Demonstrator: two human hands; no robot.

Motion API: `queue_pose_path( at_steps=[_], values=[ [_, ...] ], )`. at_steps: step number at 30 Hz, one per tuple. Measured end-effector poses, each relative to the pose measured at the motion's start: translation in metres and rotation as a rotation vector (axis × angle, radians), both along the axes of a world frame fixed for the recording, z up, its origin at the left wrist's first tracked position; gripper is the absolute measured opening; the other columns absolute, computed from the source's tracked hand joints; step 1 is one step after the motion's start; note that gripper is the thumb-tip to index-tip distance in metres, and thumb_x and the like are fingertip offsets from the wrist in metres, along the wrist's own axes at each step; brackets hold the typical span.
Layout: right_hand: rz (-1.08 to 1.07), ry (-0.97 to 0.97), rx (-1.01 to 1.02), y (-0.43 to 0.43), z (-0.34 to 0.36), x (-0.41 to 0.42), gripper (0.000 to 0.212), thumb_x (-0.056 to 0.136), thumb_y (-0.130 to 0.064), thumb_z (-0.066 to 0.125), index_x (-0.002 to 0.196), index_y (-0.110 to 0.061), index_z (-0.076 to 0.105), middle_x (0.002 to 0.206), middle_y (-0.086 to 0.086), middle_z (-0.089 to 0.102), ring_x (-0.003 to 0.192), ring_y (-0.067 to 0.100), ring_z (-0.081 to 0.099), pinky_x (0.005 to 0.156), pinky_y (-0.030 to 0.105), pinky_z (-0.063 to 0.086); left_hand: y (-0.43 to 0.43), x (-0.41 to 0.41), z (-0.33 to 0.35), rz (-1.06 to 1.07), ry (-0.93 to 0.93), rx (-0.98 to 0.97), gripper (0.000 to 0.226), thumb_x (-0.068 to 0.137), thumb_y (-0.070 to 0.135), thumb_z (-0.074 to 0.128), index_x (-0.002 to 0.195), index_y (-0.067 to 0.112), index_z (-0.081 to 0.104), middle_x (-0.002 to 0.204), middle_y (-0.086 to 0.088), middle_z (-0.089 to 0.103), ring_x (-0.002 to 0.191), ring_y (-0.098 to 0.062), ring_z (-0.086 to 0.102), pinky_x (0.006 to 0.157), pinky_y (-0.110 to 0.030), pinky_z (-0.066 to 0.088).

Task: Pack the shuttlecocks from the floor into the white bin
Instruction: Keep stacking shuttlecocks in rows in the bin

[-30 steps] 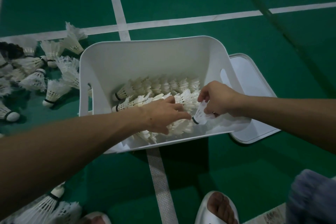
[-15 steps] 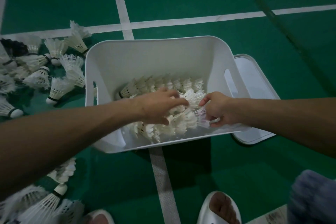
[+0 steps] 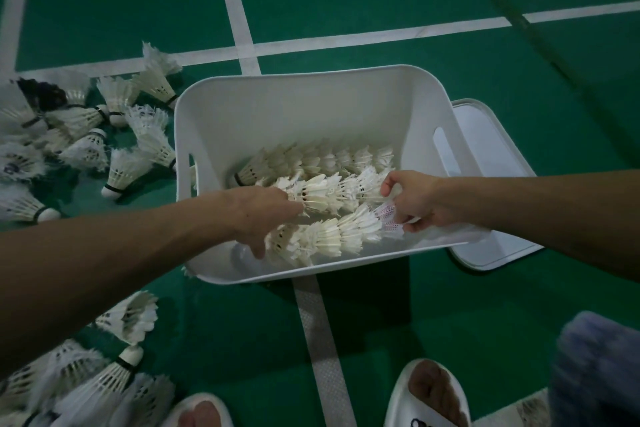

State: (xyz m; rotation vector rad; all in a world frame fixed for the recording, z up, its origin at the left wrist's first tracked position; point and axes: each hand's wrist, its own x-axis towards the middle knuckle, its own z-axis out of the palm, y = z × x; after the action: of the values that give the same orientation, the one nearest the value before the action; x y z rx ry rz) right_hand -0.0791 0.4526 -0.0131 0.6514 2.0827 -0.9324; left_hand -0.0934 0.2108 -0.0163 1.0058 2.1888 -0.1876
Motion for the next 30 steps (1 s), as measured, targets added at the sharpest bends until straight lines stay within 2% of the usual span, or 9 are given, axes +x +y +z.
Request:
queue_pose_path(
  at_steps=[4, 6, 11, 14, 17, 22, 26, 30],
  values=[
    [-0.016, -0.027, -0.038, -0.001, -0.001, 0.001, 0.043, 0.084, 0.022, 0.038, 0.084, -0.019, 0.046, 0.075, 0.009, 0.040, 0.061, 0.018, 0.041, 0.057, 0.032, 0.048, 0.006, 0.005, -0.006, -0.086, 0.079, -0.055, 0.073, 0.078, 0.030, 0.074, 0.139, 0.018, 0.034, 0.128, -0.004, 0.052, 0.111, -0.019, 0.053, 0.090, -0.030, 0.046],
    [0.002, -0.033, -0.032, -0.004, -0.001, 0.001, 0.043, 0.084, 0.022, 0.038, 0.084, -0.019, 0.047, 0.076, 0.009, 0.040, 0.061, 0.017, 0.041, 0.057, 0.032, 0.049, 0.007, 0.002, -0.006, -0.031, 0.084, -0.038, 0.065, 0.081, 0.030, 0.072, 0.136, 0.018, 0.038, 0.125, -0.006, 0.054, 0.107, -0.020, 0.056, 0.085, -0.031, 0.049],
    [-0.014, -0.022, -0.027, -0.005, -0.002, 0.001, 0.042, 0.084, 0.022, 0.037, 0.084, -0.019, 0.047, 0.068, 0.009, 0.041, 0.056, 0.017, 0.040, 0.054, 0.031, 0.052, 0.011, 0.002, -0.002, 0.030, 0.091, 0.003, 0.051, 0.084, 0.031, 0.069, 0.128, 0.015, 0.049, 0.117, -0.005, 0.060, 0.099, -0.018, 0.059, 0.073, -0.025, 0.045],
    [-0.035, -0.019, -0.015, -0.003, -0.001, 0.001, 0.042, 0.086, 0.020, 0.033, 0.084, -0.020, 0.047, 0.066, 0.007, 0.040, 0.054, 0.016, 0.039, 0.052, 0.029, 0.049, 0.014, 0.002, -0.004, 0.043, 0.077, 0.019, 0.046, 0.084, 0.036, 0.067, 0.124, 0.016, 0.055, 0.115, -0.003, 0.062, 0.098, -0.017, 0.059, 0.077, -0.026, 0.050],
    [-0.056, -0.009, -0.007, -0.001, 0.001, 0.000, 0.039, 0.087, 0.017, 0.033, 0.083, -0.019, 0.047, 0.066, 0.007, 0.040, 0.056, 0.016, 0.037, 0.056, 0.032, 0.047, 0.015, 0.003, -0.006, 0.062, 0.072, 0.025, 0.047, 0.085, 0.038, 0.066, 0.125, 0.014, 0.054, 0.116, -0.004, 0.062, 0.099, -0.018, 0.059, 0.082, -0.029, 0.051],
    [-0.054, -0.034, -0.036, -0.008, 0.003, -0.001, 0.029, 0.088, 0.014, 0.043, 0.084, -0.014, 0.045, 0.066, 0.008, 0.045, 0.054, 0.016, 0.038, 0.056, 0.031, 0.046, 0.016, 0.005, -0.006, 0.054, 0.136, 0.012, 0.049, 0.086, 0.036, 0.065, 0.126, 0.012, 0.051, 0.114, -0.006, 0.061, 0.093, -0.018, 0.060, 0.067, -0.024, 0.046],
    [-0.089, -0.052, -0.048, -0.013, 0.003, 0.001, 0.030, 0.082, 0.018, 0.056, 0.076, -0.010, 0.047, 0.069, 0.010, 0.047, 0.055, 0.018, 0.044, 0.052, 0.031, 0.050, 0.013, 0.006, -0.010, 0.068, 0.167, 0.020, 0.051, 0.087, 0.034, 0.064, 0.128, 0.013, 0.044, 0.115, -0.005, 0.057, 0.089, -0.017, 0.057, 0.067, -0.026, 0.047],
    [-0.213, -0.029, -0.066, -0.010, 0.002, -0.002, 0.028, 0.082, 0.018, 0.058, 0.074, -0.008, 0.048, 0.073, 0.013, 0.049, 0.056, 0.020, 0.048, 0.053, 0.033, 0.053, 0.014, 0.008, -0.011, 0.050, 0.218, 0.042, 0.036, 0.092, 0.024, 0.055, 0.125, 0.011, 0.049, 0.110, -0.004, 0.052, 0.079, -0.014, 0.054, 0.066, -0.027, 0.052]
  ],
)
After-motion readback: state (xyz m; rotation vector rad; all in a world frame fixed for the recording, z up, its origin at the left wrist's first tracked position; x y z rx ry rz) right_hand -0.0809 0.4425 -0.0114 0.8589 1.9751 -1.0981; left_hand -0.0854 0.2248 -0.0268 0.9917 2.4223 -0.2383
